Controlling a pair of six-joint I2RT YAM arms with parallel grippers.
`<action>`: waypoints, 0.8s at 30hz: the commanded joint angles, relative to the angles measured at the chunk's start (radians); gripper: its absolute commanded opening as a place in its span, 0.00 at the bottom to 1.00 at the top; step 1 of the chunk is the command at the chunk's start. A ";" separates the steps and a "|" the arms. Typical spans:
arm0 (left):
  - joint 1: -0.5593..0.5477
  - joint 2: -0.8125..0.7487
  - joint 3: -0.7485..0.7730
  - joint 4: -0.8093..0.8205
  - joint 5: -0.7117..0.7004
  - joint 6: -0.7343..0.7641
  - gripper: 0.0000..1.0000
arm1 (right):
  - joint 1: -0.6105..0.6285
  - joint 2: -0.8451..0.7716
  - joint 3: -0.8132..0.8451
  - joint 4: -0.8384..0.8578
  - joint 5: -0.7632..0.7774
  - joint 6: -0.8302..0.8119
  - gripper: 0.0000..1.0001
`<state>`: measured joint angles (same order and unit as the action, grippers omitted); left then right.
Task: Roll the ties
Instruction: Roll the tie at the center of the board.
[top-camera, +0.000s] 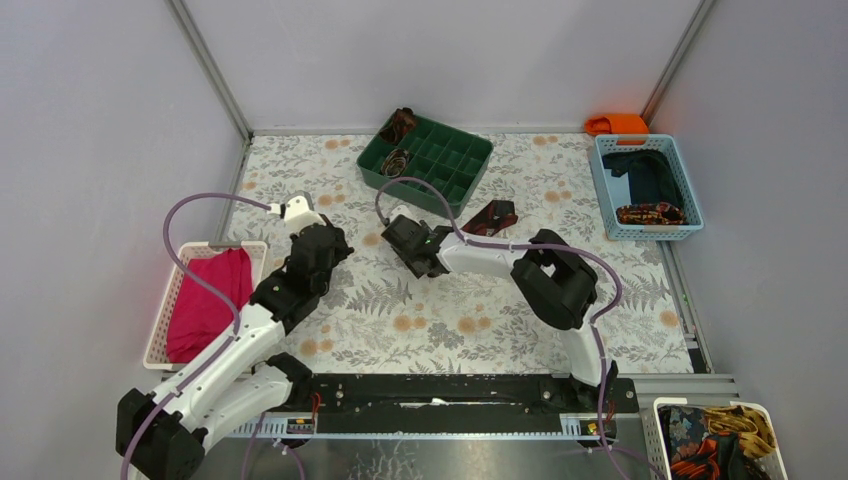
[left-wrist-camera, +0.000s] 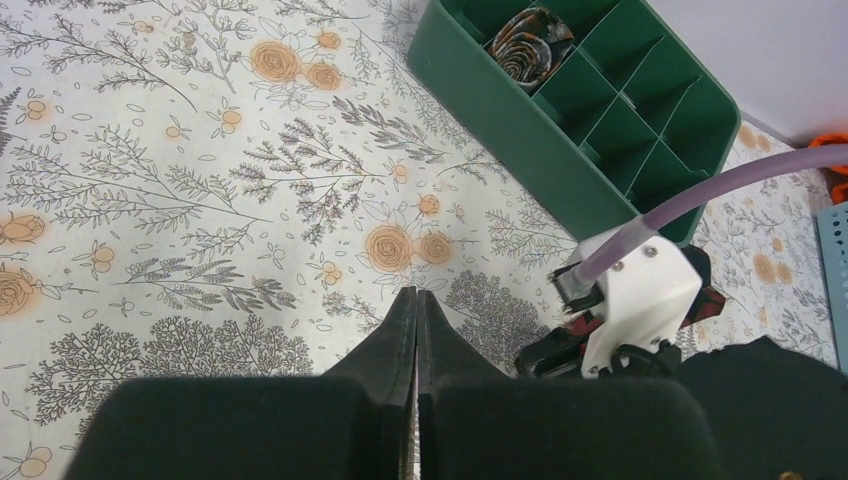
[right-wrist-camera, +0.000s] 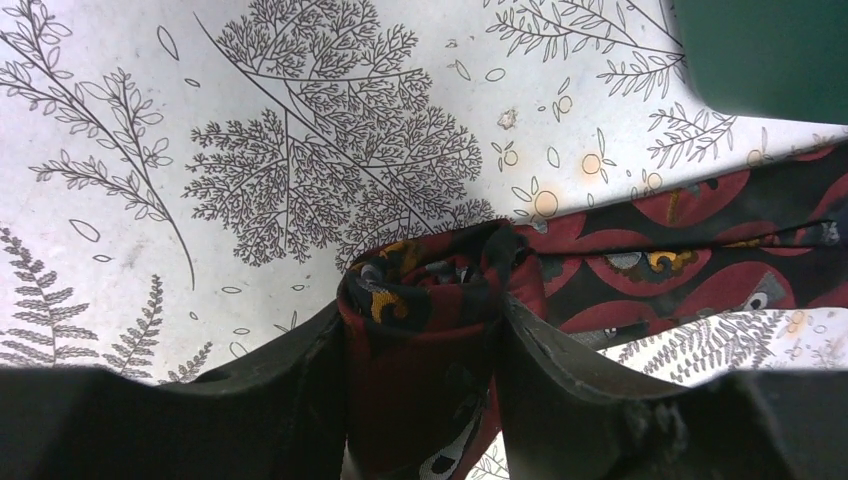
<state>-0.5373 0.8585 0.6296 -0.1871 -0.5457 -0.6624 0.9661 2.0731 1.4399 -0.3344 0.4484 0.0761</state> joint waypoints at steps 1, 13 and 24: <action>-0.001 0.008 0.011 0.043 -0.012 0.010 0.00 | -0.032 -0.017 0.014 -0.051 -0.174 0.082 0.53; 0.001 0.006 0.038 0.045 0.013 0.038 0.00 | -0.080 -0.094 -0.023 0.030 -0.654 0.281 0.50; 0.000 0.108 0.049 0.116 0.088 0.035 0.00 | -0.232 -0.070 -0.166 0.219 -0.966 0.407 0.49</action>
<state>-0.5369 0.9356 0.6544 -0.1490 -0.4892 -0.6437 0.7860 2.0094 1.3369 -0.1734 -0.3698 0.4198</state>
